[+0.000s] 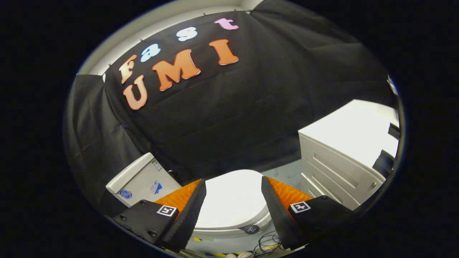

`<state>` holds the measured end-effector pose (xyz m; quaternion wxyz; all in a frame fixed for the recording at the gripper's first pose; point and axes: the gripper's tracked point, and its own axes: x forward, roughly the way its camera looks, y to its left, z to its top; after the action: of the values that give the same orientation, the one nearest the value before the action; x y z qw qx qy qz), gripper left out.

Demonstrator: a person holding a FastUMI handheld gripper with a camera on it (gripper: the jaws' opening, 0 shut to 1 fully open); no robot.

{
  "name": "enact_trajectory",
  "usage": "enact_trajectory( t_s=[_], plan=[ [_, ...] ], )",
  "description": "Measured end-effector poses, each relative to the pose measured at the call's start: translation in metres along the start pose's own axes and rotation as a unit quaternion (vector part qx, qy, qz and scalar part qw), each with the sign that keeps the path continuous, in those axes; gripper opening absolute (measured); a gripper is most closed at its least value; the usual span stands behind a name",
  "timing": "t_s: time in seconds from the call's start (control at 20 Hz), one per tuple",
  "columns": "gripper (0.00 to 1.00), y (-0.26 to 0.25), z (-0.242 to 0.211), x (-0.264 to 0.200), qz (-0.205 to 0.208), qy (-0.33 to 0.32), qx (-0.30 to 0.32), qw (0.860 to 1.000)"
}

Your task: Open the toilet lid.

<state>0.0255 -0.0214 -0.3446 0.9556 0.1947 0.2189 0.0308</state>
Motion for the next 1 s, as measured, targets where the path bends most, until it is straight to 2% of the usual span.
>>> enact_trajectory(
  t_s=[0.2, 0.45, 0.75, 1.0],
  plan=[
    [0.99, -0.022, -0.05, 0.027, -0.004, 0.054, 0.074, 0.996],
    [0.99, -0.045, -0.122, 0.046, -0.01, 0.115, 0.156, 0.981],
    [0.99, -0.054, -0.17, 0.051, -0.01, 0.154, 0.27, 0.95],
    [0.99, -0.057, -0.198, 0.052, -0.018, 0.193, 0.324, 0.926]
  ],
)
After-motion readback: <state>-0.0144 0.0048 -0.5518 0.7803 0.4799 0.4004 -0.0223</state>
